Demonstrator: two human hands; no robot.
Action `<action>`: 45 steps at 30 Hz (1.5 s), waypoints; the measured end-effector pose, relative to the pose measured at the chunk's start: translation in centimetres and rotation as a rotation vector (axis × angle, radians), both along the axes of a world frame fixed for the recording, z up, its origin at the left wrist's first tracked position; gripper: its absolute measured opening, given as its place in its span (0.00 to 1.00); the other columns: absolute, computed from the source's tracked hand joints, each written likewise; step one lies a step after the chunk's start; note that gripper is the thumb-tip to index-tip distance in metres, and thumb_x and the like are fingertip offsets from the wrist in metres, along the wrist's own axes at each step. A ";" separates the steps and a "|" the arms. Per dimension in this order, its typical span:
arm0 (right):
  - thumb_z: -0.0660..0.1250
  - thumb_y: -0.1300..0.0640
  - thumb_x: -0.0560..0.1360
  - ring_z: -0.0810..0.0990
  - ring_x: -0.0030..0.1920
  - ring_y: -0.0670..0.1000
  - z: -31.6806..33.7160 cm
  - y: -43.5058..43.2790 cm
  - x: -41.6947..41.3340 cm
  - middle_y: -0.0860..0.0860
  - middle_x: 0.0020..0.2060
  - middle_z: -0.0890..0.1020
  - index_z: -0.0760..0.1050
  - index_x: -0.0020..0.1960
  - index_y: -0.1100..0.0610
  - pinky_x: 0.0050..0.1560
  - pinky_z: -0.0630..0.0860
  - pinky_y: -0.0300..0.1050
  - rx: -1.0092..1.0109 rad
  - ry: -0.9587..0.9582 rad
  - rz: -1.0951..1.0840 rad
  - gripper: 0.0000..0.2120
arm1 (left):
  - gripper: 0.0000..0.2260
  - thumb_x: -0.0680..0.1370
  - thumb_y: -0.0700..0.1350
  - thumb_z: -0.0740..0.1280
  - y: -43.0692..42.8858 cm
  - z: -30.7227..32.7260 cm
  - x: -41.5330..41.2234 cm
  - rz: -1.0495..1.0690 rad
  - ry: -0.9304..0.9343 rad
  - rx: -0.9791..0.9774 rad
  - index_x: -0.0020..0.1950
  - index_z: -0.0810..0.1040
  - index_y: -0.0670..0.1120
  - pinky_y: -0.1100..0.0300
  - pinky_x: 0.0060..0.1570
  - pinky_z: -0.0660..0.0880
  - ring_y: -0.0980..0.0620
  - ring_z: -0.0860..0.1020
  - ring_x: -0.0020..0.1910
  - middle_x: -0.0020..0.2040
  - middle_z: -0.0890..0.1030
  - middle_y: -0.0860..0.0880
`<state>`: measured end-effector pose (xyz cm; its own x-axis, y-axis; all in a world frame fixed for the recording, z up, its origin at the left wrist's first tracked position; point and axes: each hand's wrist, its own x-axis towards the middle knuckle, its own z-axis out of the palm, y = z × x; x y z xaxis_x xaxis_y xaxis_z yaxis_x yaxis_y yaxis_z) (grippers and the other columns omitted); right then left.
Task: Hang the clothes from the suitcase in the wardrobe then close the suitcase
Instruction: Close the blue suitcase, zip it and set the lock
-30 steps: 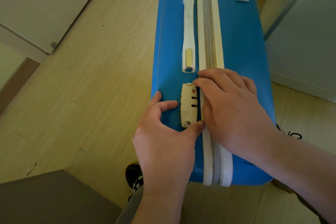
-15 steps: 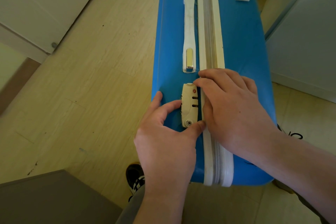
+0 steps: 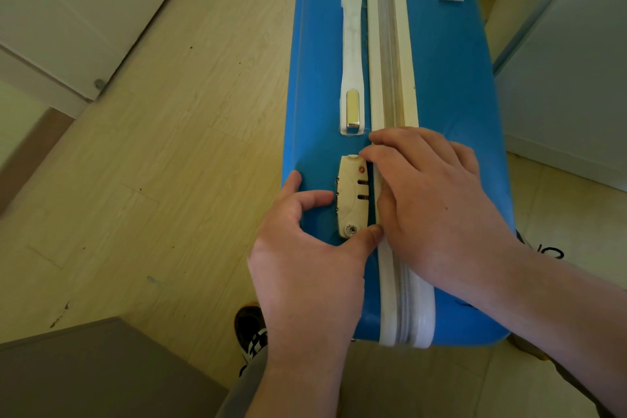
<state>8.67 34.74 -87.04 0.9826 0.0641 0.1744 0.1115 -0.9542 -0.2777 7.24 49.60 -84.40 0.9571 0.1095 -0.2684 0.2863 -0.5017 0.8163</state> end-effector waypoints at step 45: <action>0.54 0.50 0.75 0.71 0.68 0.54 0.2 0.2 0.0 0.51 0.66 0.76 0.75 0.67 0.54 0.65 0.62 0.52 0.010 -0.001 -0.003 0.23 | 0.25 0.63 0.50 0.84 0.1 -0.1 0.0 -0.031 0.008 -0.030 0.58 0.83 0.61 0.80 0.49 0.67 0.74 0.66 0.65 0.72 0.69 0.69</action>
<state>8.63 34.90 -86.82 0.9826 0.0596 0.1761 0.1092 -0.9516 -0.2872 7.20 49.70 -84.50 0.9577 0.0712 -0.2787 0.2773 -0.4860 0.8288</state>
